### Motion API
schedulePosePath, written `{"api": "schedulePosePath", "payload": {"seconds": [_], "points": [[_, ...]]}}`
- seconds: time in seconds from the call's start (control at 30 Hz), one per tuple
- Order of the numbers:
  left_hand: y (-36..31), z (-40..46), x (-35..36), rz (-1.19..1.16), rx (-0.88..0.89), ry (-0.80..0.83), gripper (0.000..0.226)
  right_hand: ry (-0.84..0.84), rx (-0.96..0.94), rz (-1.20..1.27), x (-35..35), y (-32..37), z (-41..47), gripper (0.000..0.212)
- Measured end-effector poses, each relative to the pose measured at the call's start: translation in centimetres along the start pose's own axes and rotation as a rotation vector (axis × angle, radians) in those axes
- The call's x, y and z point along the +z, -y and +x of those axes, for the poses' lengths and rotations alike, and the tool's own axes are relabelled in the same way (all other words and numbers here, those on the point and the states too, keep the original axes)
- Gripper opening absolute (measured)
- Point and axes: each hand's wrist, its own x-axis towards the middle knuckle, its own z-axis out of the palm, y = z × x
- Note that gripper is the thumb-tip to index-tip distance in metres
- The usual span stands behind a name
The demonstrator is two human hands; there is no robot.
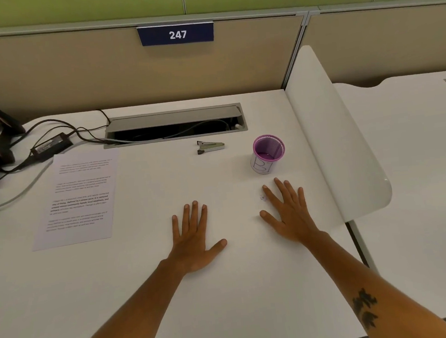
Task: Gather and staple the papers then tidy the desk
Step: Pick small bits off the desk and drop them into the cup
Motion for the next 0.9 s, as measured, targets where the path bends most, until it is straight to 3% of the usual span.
{"api": "schedulePosePath", "payload": {"seconds": [0.13,0.33,0.5,0.67,0.77,0.9], "points": [[0.0,0.1,0.1,0.011,-0.006,0.001,0.115,-0.057,0.194,0.016,1.1,2.1,-1.8,0.094],[0.0,0.1,0.0,0.015,-0.01,0.003,0.114,-0.068,0.267,-0.065,2.0,5.5,-1.7,0.094],[0.0,0.1,0.1,0.01,-0.009,-0.003,0.116,-0.086,0.254,-0.039,1.9,5.6,-0.8,0.088],[0.0,0.1,0.0,0.001,-0.004,0.0,0.114,-0.247,0.19,0.209,0.8,4.4,0.0,0.067],[0.1,0.1,0.1,0.007,0.0,0.003,0.111,-0.192,0.088,0.267,-0.2,4.6,1.1,0.05],[0.1,0.2,0.0,-0.005,0.001,0.009,0.11,-0.145,-0.028,0.145,-0.7,4.6,2.7,0.036]]}}
